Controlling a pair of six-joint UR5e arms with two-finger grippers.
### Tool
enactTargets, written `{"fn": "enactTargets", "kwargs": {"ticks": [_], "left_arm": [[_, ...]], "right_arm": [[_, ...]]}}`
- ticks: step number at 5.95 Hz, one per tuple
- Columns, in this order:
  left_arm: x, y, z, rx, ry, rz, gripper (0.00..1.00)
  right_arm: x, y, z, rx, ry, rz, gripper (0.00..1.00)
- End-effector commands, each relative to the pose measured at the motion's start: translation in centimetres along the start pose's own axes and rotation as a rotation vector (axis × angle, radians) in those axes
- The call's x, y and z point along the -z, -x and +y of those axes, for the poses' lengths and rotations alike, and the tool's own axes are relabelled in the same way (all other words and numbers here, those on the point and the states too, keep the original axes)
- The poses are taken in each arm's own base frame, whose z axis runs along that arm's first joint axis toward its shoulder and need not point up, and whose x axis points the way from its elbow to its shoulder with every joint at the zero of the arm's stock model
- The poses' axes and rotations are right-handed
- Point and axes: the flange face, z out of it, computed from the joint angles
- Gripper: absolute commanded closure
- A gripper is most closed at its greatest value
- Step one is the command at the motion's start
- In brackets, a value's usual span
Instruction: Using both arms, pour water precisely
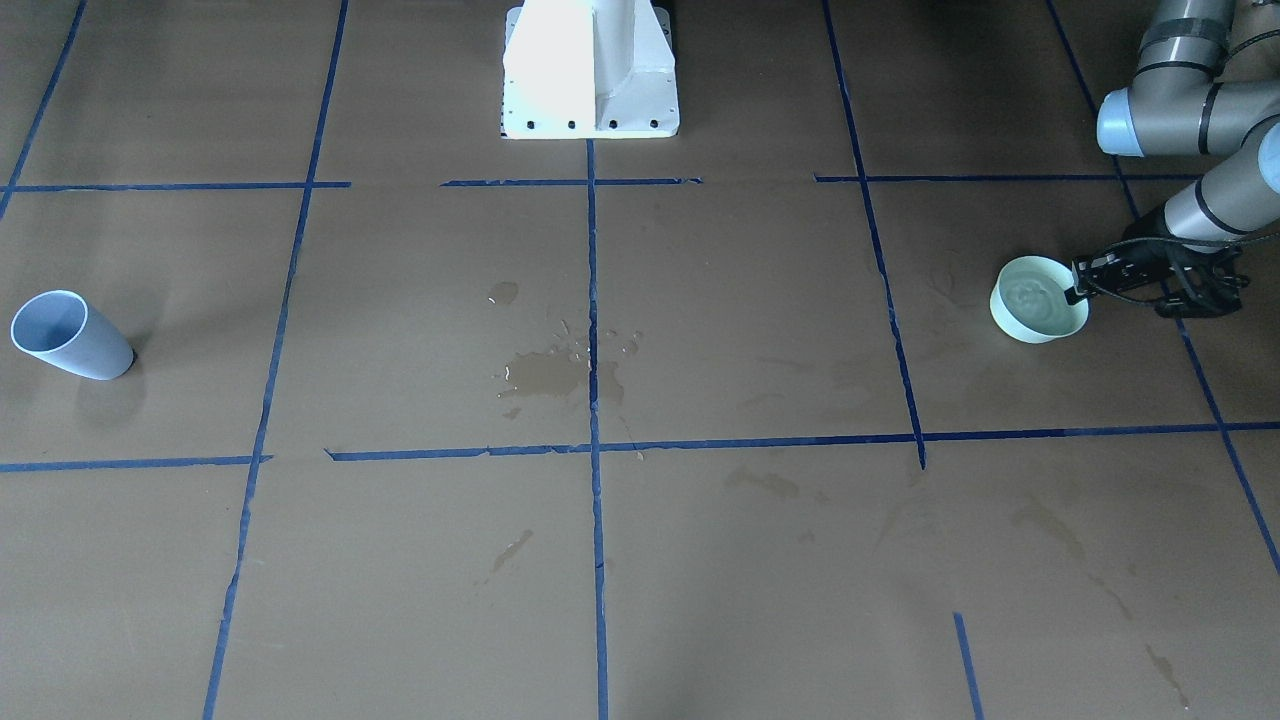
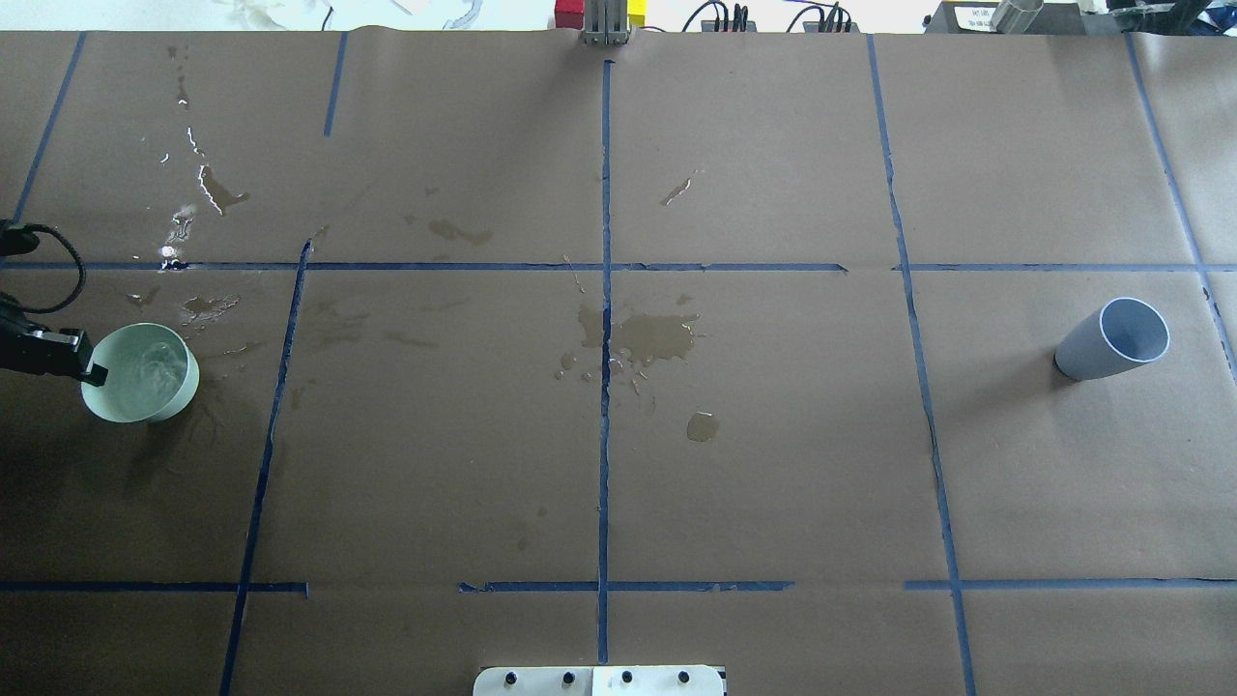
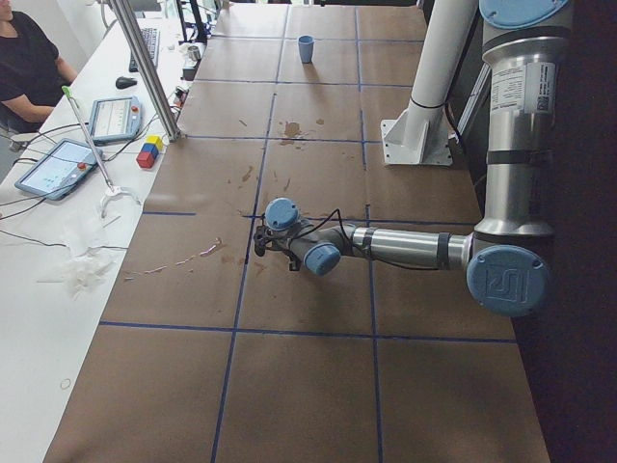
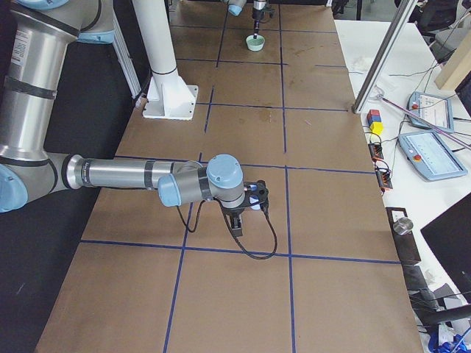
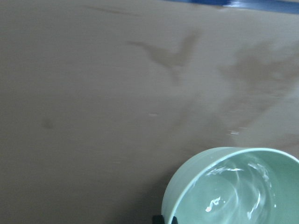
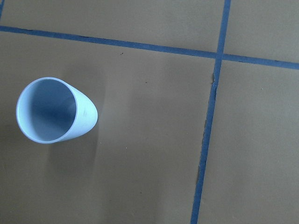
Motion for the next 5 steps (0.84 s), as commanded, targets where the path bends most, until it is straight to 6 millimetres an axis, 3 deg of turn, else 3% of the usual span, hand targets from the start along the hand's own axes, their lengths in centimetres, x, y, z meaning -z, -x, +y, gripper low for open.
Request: {"fn": "enactTargets", "kwargs": {"ticks": [1,3,5], "left_arm": [[1.9,-6.5,-1.8,0.023,-0.025,0.070,1.00],[-1.0,-17.1,-1.9,0.057,0.030,0.130,1.00],[-3.7,-24.9,-1.4,0.098,0.050,0.135,1.00]], "right_arm": [[-0.1,0.0,0.1,-0.003,0.003,-0.009,0.00],[-0.1,0.0,0.2,-0.004,0.004,-0.009,0.00],[-0.2,0.0,0.2,-0.002,0.007,-0.010,0.00]]}}
